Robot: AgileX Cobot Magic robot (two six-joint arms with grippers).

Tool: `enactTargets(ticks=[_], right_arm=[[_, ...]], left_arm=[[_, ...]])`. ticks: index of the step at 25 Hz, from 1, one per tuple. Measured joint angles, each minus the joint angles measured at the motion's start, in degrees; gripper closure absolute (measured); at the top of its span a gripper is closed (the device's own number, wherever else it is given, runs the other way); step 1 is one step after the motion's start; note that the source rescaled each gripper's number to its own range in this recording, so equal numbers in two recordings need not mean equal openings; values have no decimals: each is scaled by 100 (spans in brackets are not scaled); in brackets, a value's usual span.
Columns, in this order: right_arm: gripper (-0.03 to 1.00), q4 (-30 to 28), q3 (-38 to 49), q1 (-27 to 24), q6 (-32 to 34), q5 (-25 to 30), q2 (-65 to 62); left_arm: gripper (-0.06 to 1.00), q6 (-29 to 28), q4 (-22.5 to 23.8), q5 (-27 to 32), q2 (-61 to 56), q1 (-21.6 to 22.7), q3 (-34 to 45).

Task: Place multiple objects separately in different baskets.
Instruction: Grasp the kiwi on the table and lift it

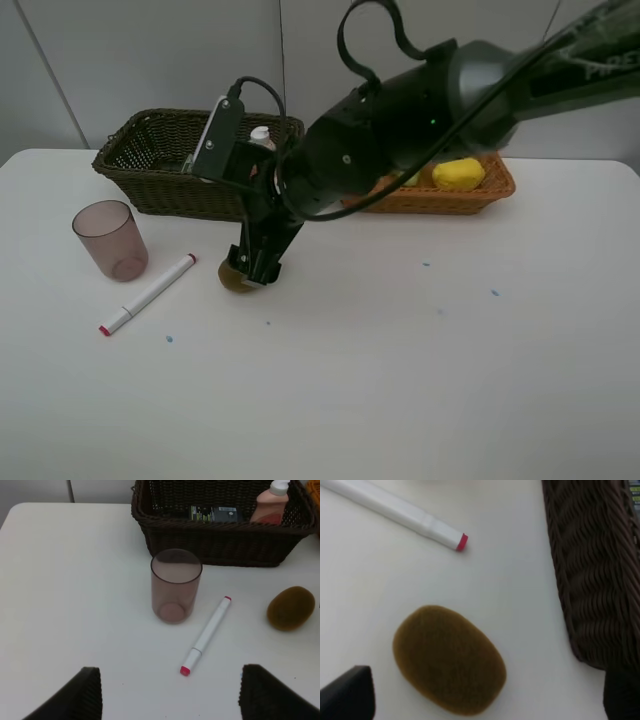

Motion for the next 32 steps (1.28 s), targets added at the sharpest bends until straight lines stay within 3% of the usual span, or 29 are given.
enactTargets(ticks=[32], right_arm=[[-3,-62,0,67,0,-748,981]], left_arm=[[20,0,0,0,0,0,0]])
